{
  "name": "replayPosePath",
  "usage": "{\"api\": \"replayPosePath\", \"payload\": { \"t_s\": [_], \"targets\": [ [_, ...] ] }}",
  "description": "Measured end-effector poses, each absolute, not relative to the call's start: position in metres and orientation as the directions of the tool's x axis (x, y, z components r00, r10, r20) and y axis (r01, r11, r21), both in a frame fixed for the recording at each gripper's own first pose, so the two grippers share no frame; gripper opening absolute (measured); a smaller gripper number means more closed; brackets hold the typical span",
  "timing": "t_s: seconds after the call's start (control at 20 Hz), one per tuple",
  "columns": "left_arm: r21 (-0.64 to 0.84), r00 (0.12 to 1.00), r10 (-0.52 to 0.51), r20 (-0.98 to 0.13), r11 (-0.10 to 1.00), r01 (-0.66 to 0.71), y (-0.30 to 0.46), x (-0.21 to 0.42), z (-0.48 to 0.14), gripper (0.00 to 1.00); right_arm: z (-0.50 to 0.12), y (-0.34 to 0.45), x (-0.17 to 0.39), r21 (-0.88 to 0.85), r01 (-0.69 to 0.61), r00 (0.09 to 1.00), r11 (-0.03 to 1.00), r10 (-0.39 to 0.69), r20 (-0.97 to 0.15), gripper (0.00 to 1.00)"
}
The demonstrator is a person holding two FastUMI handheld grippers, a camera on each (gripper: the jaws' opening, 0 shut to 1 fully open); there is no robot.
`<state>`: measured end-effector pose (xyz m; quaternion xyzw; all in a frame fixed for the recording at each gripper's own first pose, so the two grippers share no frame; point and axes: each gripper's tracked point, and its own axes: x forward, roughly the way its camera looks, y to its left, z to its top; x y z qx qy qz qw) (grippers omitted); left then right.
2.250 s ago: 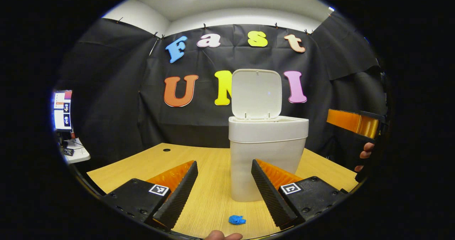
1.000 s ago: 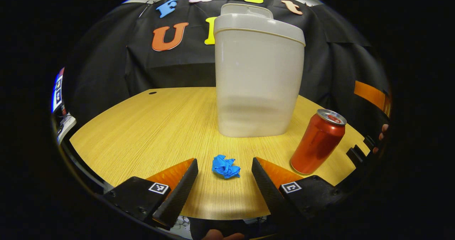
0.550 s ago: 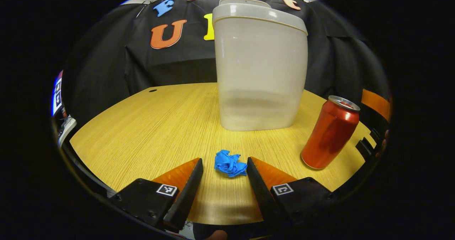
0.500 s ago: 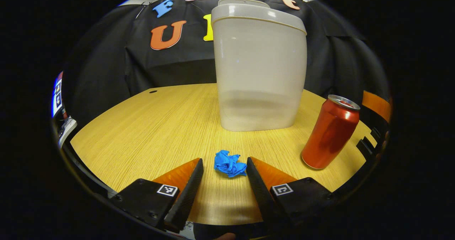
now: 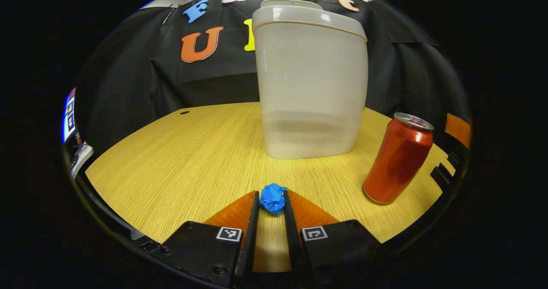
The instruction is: Press the lid of the desktop garbage bin to open it, pick up the crumpled paper on the desktop and throw it into the bin, then pick up the pop can on the desktop and drop it into the bin, and finally close the garbage bin lid.
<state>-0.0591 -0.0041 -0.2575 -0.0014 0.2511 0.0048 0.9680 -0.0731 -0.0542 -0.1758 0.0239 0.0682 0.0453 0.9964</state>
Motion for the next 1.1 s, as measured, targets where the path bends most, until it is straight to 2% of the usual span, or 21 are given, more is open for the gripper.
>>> {"api": "replayPosePath", "payload": {
  "t_s": [0.25,0.65,0.95,1.1],
  "targets": [
    [-0.037,0.881,-0.017,-0.473,0.999,-0.001,-0.004,-0.059,-0.255,0.27,-0.18,-0.046,-0.092,0.027,-0.101,0.984,0.994,0.104,-0.142,0.96],
    [-0.049,0.912,-0.023,-0.409,0.999,0.003,-0.001,-0.057,-0.224,0.27,-0.214,-0.013,-0.106,0.033,-0.158,0.963,0.987,0.162,-0.215,0.96],
    [-0.043,0.946,-0.004,-0.324,0.999,-0.01,0.016,-0.056,-0.183,0.26,-0.247,0.019,-0.087,0.065,-0.167,0.931,0.984,0.179,-0.317,0.96],
    [-0.051,0.956,0.003,-0.294,0.999,-0.018,0.025,-0.055,-0.172,0.26,-0.252,0.03,-0.073,0.044,-0.156,0.929,0.987,0.162,-0.332,0.96]
  ]
}}
